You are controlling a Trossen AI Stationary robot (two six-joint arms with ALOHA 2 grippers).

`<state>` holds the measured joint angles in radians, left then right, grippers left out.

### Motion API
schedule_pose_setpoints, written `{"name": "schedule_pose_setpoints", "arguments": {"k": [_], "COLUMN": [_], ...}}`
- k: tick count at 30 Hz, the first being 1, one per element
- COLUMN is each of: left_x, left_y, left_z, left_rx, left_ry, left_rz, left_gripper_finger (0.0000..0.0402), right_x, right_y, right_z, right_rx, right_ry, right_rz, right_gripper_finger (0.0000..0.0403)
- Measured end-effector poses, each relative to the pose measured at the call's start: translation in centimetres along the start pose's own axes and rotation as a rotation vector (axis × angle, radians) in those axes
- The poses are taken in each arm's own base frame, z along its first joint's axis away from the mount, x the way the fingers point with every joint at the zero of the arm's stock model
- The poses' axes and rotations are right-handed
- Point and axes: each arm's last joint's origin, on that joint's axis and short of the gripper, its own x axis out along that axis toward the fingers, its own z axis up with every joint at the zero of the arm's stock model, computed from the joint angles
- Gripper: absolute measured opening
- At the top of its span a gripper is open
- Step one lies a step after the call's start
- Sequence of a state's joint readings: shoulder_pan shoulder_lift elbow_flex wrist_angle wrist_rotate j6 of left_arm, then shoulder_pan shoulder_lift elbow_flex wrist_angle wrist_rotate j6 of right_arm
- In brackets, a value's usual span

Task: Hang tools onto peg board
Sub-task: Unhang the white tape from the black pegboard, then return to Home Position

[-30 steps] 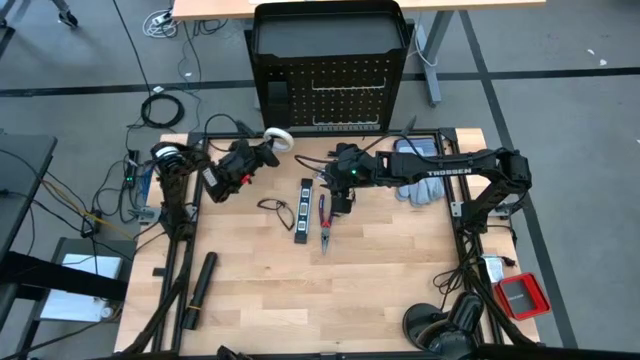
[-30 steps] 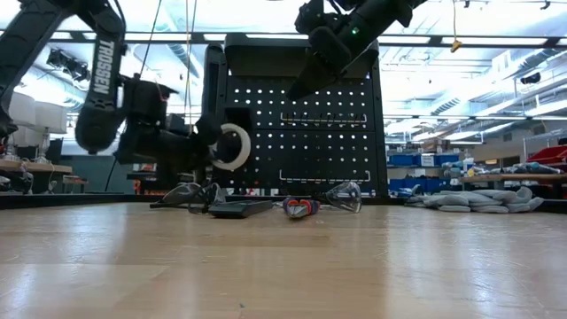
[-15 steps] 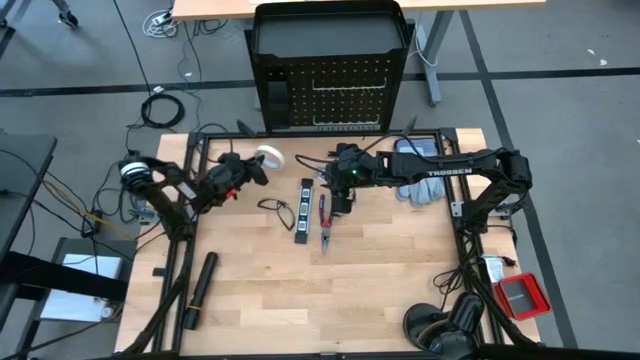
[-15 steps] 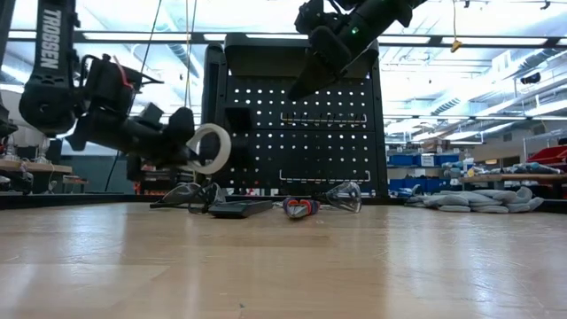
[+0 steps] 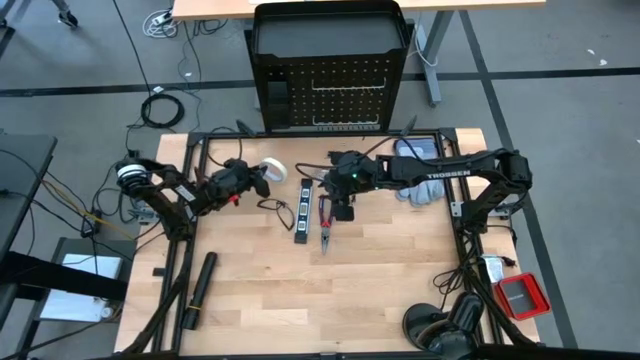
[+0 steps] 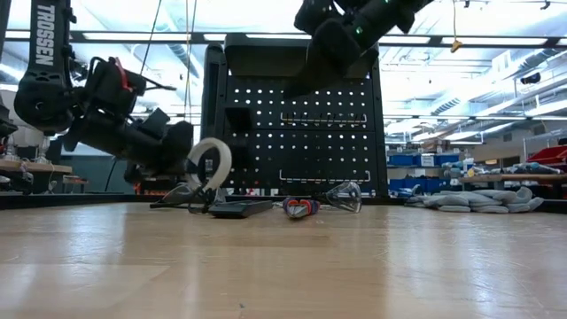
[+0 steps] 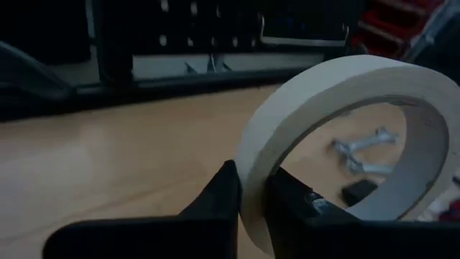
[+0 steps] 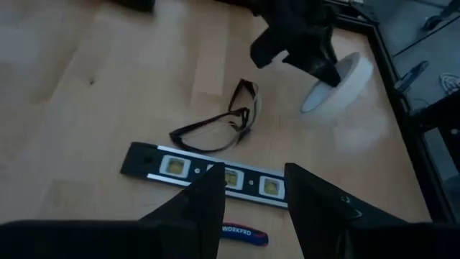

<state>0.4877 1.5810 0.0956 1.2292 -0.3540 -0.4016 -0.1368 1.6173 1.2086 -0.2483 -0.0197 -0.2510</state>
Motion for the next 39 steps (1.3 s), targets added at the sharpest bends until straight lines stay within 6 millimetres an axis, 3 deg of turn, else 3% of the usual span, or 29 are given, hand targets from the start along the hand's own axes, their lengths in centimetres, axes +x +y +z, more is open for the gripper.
{"name": "schedule_pose_setpoints", "arguments": {"k": [7,10,17,21,30,39], "left_x": [0.0,0.0,-0.1,-0.1,-2.2,-2.6], "left_y": [-0.1,-0.3,-0.5,-0.7,-0.4,-0.9], "left_z": [-0.5,-0.6,-0.5,-0.1,1.1,1.2], "left_rx": [0.038,0.066,0.081,0.077,0.027,0.018], "left_ry": [0.078,0.101,0.1,0.059,-0.134,-0.1], "left_rz": [-0.078,-0.138,-0.2,-0.223,-0.321,-0.373], "left_gripper_finger": [0.0096,0.0124,0.02,0.0231,0.024,0.0214], "right_x": [0.9,-0.1,-6.0,-9.7,-15.5,-17.2], "right_y": [0.6,1.2,1.8,1.9,3.0,3.7], "right_z": [-1.9,-1.8,-0.5,-1.4,-5.2,-8.9], "right_rx": [0.011,0.008,-0.014,-0.009,0.085,0.127], "right_ry": [-0.058,-0.084,-0.29,-0.411,-0.652,-0.709], "right_rz": [-0.011,0.0,-0.027,-0.054,-0.058,-0.117], "right_gripper_finger": [0.0151,0.0151,0.0151,0.0151,0.0151,0.0151]}}
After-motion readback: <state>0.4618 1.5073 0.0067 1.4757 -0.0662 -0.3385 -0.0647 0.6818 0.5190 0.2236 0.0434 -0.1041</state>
